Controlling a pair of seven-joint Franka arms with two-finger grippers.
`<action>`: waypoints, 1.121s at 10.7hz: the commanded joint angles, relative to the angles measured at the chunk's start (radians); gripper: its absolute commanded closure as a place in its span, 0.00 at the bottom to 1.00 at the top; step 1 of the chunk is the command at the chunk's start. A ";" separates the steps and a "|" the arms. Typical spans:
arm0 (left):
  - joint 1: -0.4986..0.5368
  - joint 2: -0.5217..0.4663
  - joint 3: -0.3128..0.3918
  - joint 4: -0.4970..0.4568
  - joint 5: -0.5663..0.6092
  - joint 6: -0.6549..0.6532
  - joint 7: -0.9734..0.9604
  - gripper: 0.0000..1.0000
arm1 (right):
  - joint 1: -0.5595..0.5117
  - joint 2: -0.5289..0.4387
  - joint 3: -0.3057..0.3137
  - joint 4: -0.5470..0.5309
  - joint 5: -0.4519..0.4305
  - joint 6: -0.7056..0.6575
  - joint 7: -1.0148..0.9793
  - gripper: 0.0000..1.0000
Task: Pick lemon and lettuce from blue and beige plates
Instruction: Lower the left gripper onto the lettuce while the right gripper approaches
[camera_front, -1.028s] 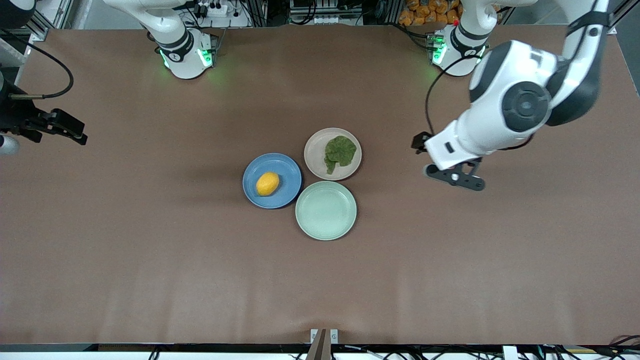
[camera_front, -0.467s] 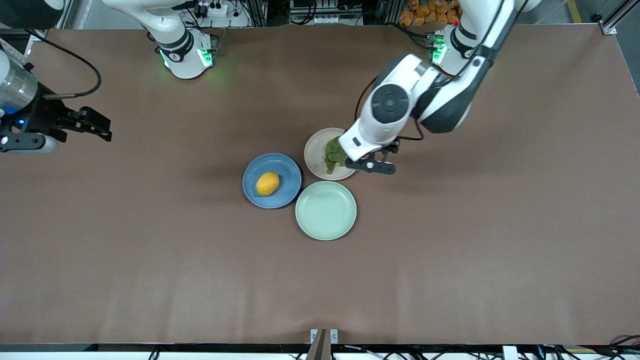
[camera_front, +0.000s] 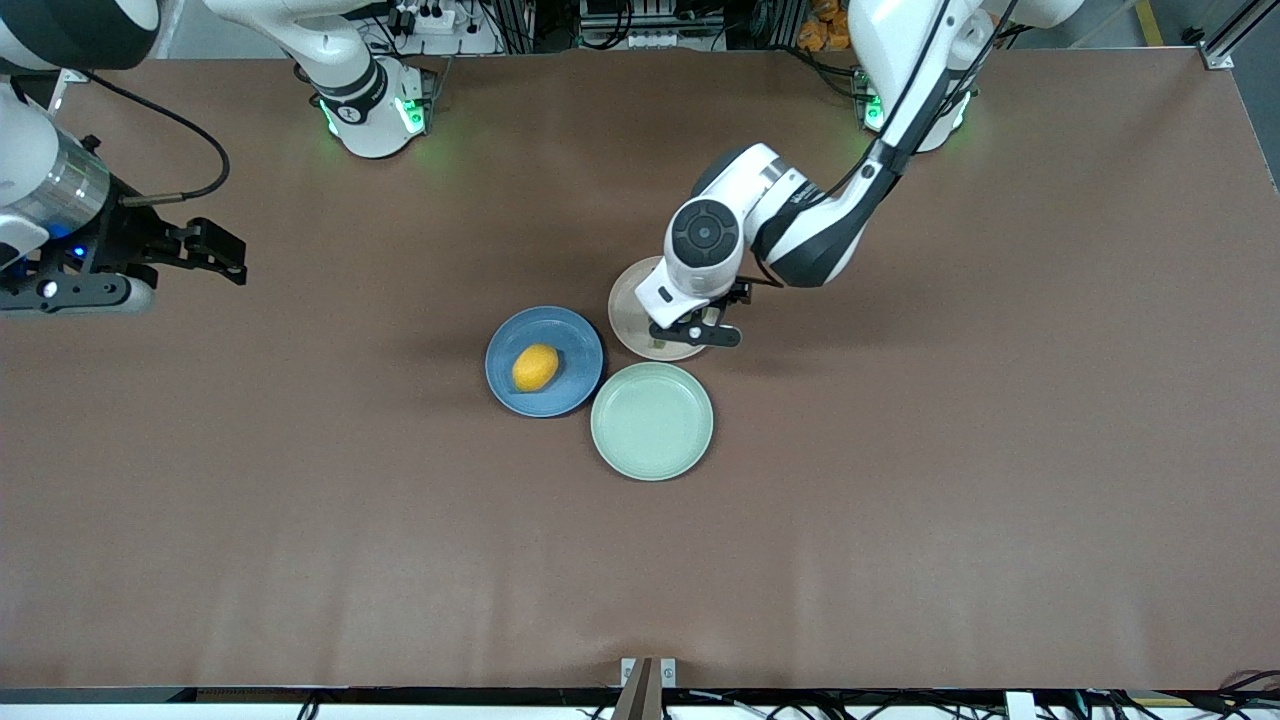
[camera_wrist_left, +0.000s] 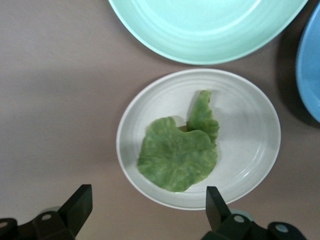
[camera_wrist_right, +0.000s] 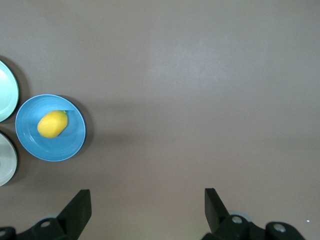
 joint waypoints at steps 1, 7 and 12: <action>-0.056 0.091 0.014 0.039 0.063 0.049 -0.084 0.00 | 0.002 0.058 0.000 0.016 0.080 0.001 -0.008 0.00; -0.091 0.172 0.017 0.070 0.091 0.106 -0.132 0.00 | 0.027 0.124 0.000 -0.002 0.091 -0.004 0.012 0.00; -0.091 0.188 0.017 0.070 0.091 0.123 -0.140 0.76 | 0.031 0.185 -0.002 -0.012 0.132 0.064 0.182 0.00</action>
